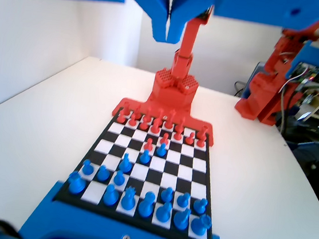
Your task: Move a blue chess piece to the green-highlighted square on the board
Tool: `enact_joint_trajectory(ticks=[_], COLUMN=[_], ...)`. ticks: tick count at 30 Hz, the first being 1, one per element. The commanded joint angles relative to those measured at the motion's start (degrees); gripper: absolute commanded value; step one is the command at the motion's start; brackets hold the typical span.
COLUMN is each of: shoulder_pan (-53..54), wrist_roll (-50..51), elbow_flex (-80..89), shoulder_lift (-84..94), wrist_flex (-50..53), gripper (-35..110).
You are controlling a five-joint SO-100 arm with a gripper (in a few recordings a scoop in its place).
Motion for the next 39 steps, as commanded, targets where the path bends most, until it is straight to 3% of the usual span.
enact_joint_trajectory(ticks=[1,12,27,33,39], shoulder_pan=[-1.23,2.11,15.03,19.07,24.96], wrist_roll=[-1.41,-5.80,-25.05,-22.15,-17.49], elbow_flex=[-7.21,-11.16,-2.55,1.23,7.56], shoulder_lift=[-5.71,-24.08,-34.80,-38.32,-45.62], wrist_flex=[1.76,2.02,3.08,-5.19,-20.04], gripper=[1,1,1,1,1])
